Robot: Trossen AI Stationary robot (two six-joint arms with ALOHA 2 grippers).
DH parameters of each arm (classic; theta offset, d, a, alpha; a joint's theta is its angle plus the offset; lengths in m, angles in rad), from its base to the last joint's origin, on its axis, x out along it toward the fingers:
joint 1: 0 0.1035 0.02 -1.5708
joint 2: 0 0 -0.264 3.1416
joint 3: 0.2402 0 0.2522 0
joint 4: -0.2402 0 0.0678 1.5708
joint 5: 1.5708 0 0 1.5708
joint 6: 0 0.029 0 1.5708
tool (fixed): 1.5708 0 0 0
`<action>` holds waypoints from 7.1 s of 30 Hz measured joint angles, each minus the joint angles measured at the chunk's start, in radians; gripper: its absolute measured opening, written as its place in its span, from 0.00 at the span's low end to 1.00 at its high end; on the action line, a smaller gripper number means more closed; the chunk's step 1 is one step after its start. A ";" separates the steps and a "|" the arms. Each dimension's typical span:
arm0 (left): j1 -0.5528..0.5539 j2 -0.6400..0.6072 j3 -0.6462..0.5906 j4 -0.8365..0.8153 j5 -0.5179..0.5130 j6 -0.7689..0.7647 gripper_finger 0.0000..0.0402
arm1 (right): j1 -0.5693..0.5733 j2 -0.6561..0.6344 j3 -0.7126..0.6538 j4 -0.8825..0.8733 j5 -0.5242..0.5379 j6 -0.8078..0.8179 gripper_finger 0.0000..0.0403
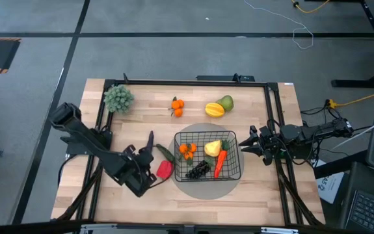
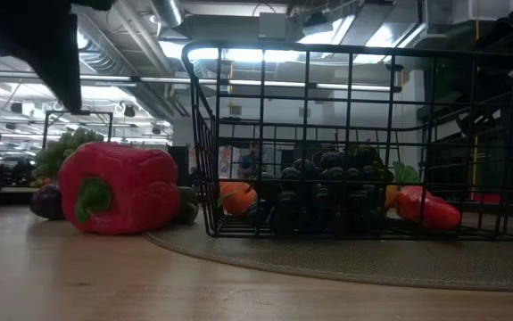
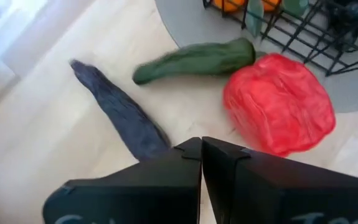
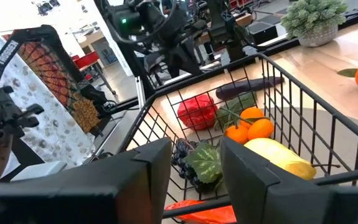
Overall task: Build produce basket
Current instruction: Put the violet eggplant into the black wire basket
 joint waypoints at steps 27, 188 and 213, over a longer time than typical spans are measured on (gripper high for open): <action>0.142 -0.041 -0.001 -0.074 0.034 0.075 0.32 | 0.000 0.000 0.000 0.000 -0.002 0.002 0.33; 0.390 -0.166 -0.513 0.301 0.307 -0.076 0.16 | 0.000 0.000 0.000 0.005 0.033 0.028 0.33; 0.378 -0.187 0.206 0.613 -0.242 1.077 0.16 | 0.000 0.000 0.000 0.006 0.040 0.027 0.33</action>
